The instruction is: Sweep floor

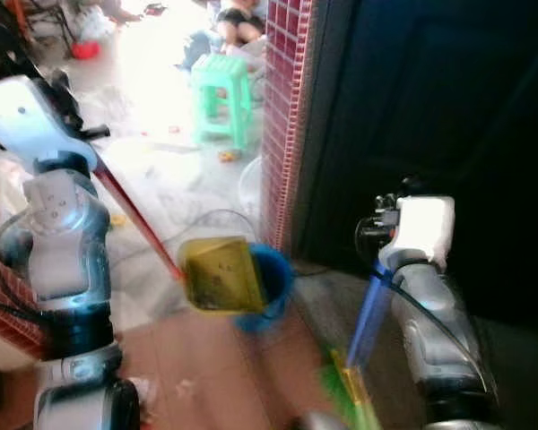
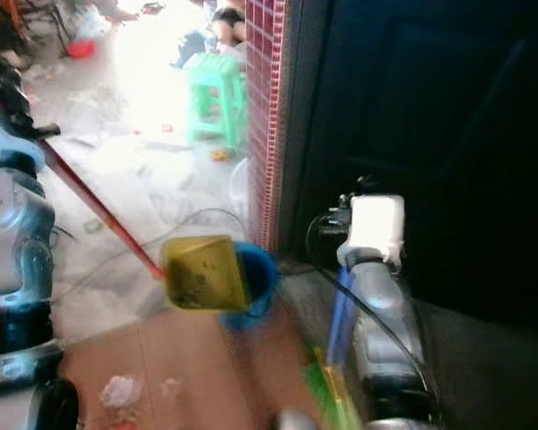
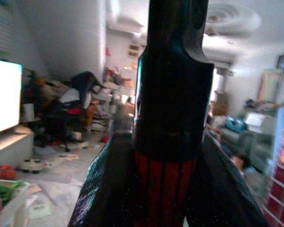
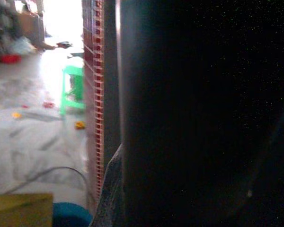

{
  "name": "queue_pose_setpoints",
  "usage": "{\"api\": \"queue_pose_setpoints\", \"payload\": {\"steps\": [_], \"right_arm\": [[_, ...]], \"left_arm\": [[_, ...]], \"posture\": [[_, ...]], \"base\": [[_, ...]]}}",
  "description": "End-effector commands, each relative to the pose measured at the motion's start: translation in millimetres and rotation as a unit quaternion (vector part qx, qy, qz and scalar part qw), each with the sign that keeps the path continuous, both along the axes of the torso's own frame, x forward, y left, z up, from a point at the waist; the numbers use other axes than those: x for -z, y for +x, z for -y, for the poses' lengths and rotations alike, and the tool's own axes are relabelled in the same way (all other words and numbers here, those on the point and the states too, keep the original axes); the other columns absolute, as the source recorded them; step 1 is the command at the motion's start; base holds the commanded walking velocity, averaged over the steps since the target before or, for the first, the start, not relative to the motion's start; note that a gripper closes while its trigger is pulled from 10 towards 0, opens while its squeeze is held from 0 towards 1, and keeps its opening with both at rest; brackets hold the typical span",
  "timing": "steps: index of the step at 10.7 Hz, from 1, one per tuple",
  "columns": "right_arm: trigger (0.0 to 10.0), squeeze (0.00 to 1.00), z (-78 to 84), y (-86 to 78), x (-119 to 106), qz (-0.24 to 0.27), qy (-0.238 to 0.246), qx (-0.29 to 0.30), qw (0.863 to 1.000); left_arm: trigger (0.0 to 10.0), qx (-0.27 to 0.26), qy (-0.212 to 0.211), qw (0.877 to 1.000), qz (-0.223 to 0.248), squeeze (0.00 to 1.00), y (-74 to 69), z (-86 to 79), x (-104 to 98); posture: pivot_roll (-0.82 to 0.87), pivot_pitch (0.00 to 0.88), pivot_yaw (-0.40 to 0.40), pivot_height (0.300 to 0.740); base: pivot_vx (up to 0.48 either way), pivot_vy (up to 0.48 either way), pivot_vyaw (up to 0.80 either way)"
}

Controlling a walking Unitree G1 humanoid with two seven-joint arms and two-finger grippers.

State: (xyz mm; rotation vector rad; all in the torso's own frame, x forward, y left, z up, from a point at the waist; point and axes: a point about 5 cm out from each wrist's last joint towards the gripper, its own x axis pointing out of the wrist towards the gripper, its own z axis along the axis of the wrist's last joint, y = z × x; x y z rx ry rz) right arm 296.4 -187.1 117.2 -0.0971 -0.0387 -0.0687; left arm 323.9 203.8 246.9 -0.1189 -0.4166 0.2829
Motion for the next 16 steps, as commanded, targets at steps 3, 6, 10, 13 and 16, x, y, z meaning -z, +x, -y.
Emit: {"api": "queue_pose_setpoints", "payload": {"steps": [3,6,10,13,16], "right_arm": [[10.0,0.0,-10.0,4.2,-11.0,0.024,0.007,-0.015,1.0],[10.0,0.0,-11.4,5.2,-10.7,0.024,0.006,-0.016,1.0],[10.0,0.0,-14.0,6.9,-10.3,0.025,0.009,-0.019,0.999],[10.0,0.0,-14.5,6.9,-11.1,0.028,0.009,-0.015,0.999],[10.0,0.0,-15.2,8.2,-11.5,0.029,0.01,-0.014,0.999]], "left_arm": [[10.0,-0.008,0.002,0.999,0.053,0.0,-4.8,2.7,-19.1],[10.0,0.01,0.016,0.998,0.059,0.0,-6.1,14.4,-16.9],[10.0,0.084,0.075,0.99,0.082,0.0,-9.0,63.2,-11.1],[10.0,0.164,0.095,0.977,0.092,0.0,-7.5,102.3,-4.4],[10.0,0.316,0.157,0.926,0.131,0.0,-22.0,156.3,-3.3]], "posture": [[-0.08,0.0,0.005,0.74],[-0.07,0.0,0.005,0.74],[-0.07,0.0,0.003,0.74],[-0.08,0.0,0.015,0.74],[-0.07,0.0,0.013,0.74]], "base": [[0.47,0.0,0.0],[0.317,0.0,0.0],[0.0,0.0,0.0],[0.0,0.0,0.0],[0.0,0.0,0.0]]}}
